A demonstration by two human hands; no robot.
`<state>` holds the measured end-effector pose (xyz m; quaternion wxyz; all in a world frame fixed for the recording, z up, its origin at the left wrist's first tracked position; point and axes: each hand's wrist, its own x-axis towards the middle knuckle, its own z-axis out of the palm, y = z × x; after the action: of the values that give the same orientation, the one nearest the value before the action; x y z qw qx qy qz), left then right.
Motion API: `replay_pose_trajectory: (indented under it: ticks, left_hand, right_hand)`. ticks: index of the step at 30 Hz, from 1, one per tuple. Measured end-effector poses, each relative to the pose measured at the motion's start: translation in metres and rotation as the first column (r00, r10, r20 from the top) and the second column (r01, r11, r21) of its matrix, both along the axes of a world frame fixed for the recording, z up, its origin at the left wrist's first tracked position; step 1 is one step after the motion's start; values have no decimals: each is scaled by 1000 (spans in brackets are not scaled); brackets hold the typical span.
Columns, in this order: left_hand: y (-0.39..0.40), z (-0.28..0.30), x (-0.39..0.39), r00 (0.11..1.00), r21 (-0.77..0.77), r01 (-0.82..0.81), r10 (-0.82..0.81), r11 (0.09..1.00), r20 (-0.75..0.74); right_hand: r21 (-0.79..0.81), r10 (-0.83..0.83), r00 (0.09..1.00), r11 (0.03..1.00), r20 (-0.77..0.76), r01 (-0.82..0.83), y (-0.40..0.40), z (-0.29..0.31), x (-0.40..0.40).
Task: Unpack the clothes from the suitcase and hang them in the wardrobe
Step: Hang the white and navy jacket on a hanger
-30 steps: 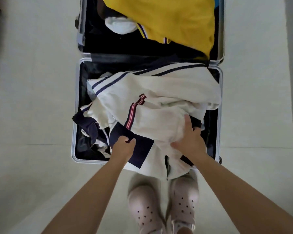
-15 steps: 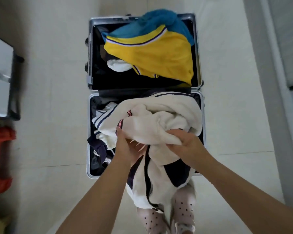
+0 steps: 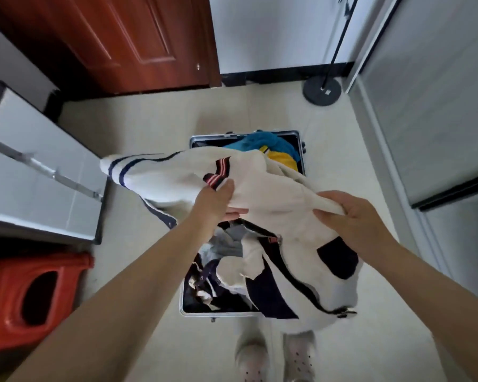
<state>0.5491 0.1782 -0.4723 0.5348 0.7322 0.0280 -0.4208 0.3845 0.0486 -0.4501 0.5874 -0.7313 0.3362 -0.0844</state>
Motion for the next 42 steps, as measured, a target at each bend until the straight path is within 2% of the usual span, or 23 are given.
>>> replay_pose_trajectory:
  ticks: [2,4,8,12,15,18,19,21,23,24,29,31,34,36,38,39,40,42]
  left_hand:
    - [0,49,4,986,-6,106,-104,994,131]
    - [2,96,5,966,-15,130,-123,991,228]
    - [2,186,5,944,-136,33,14,990,329]
    - [4,276,4,920,-255,7,94,967,381]
    - [8,341,-1,906,-349,67,90,935,413]
    - [19,383,-17,827,-256,238,-57,937,559]
    - [26,390,-21,764,-196,311,-122,930,634]
    - [42,399,-28,497,25,491,-304,871,813]
    - [52,405,-30,214,309,542,-484,781,848]
    - [57,406,-32,116,416,522,-546,744,830]
    - [64,394,-42,-136,730,323,-734,603,666]
    - [61,389,-53,-224,767,240,-735,596,641]
    - [55,373,-81,-227,723,286,-689,629,689]
    - [53,356,-99,-137,696,431,-720,575,680]
    - [50,345,-115,3,582,628,-750,517,662]
    - [47,341,-122,59,515,685,-744,515,666]
    - [43,339,-127,100,465,711,-730,528,676]
    - [31,335,-133,126,460,711,-740,532,661]
  right_hand:
    - [11,-59,995,998,78,59,1,42,1]
    - [3,-82,985,997,148,83,2,82,6]
    - [-138,-75,966,984,247,112,2,172,16]
    - [-186,-91,921,967,380,173,5,273,15]
    - [-144,-133,865,963,485,229,12,341,7]
    - [-5,-224,792,961,567,275,18,401,-4]
    - [3,-248,778,953,578,302,20,418,-7]
    - [22,-292,752,938,591,346,25,445,-15]
    - [53,-344,723,918,599,393,25,463,-21]
    - [77,-376,707,906,599,416,27,471,-25]
    - [264,-501,583,856,640,446,39,492,-41]
    - [293,-503,573,858,647,421,44,495,-41]
    - [352,-523,531,849,666,395,52,501,-51]
    - [407,-556,480,829,679,384,54,507,-59]
    - [438,-568,447,821,691,365,59,511,-65]
    - [450,-570,437,820,696,354,61,513,-69]
    - [461,-572,427,819,700,342,64,513,-72]
    - [492,-579,389,814,716,308,64,515,-82]
